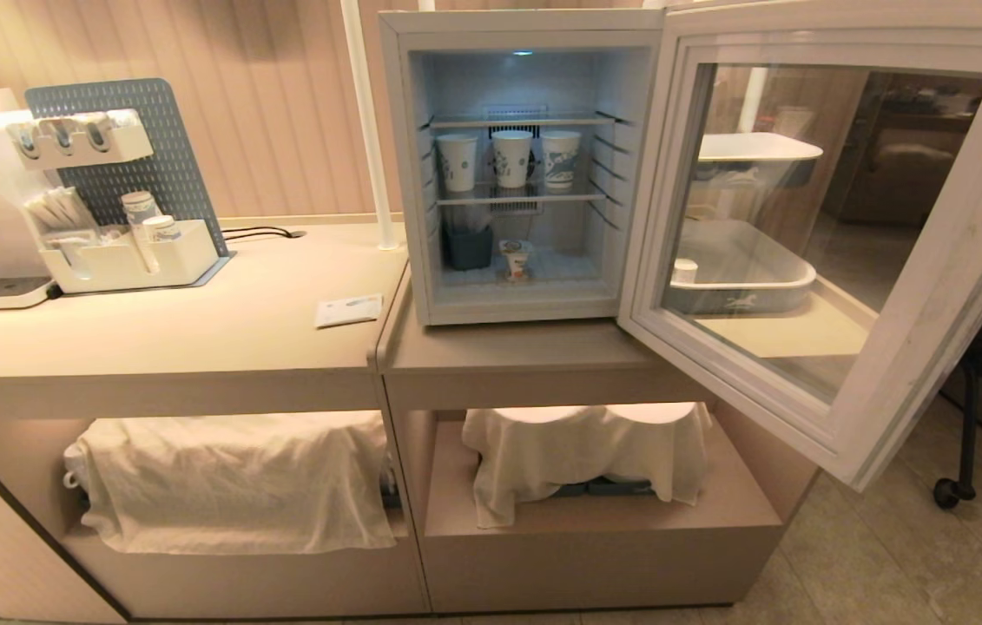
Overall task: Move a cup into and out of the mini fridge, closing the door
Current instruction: Close the freezer door
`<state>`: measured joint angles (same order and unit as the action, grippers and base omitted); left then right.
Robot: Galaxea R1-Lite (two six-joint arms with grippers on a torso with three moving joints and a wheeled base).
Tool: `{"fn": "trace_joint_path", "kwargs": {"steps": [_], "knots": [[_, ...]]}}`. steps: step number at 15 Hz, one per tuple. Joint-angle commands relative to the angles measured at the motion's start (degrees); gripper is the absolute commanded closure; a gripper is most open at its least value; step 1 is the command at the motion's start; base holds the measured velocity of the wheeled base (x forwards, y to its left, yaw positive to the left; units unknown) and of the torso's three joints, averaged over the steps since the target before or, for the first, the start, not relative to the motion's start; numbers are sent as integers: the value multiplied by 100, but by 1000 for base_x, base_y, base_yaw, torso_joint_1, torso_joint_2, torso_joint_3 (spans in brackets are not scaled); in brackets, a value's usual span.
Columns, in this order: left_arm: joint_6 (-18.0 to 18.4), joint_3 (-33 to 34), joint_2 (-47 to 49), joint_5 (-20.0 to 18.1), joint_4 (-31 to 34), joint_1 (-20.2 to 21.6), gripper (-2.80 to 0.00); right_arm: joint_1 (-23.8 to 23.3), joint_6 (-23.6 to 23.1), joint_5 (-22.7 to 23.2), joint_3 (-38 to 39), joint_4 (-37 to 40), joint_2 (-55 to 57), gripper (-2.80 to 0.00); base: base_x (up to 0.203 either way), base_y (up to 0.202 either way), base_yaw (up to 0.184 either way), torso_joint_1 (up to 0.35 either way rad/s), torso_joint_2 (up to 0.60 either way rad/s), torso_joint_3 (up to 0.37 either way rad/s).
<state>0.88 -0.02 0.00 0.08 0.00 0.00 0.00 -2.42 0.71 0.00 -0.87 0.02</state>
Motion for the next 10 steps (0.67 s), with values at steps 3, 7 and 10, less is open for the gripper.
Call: {"fn": "trace_joint_path", "kwargs": {"steps": [3,7,10], "knots": [[0,2,9,1,0,0,0,0,23,-36,62,8,-2,-280,0,0,0,0,0,0],[0,2,8,1,0,0,0,0,36,217,-545,380,-2,-280,0,0,0,0,0,0],[0,2,0,1,0,0,0,0,239,671,-1498,1671,-2,-280,0,0,0,0,0,0]]}}
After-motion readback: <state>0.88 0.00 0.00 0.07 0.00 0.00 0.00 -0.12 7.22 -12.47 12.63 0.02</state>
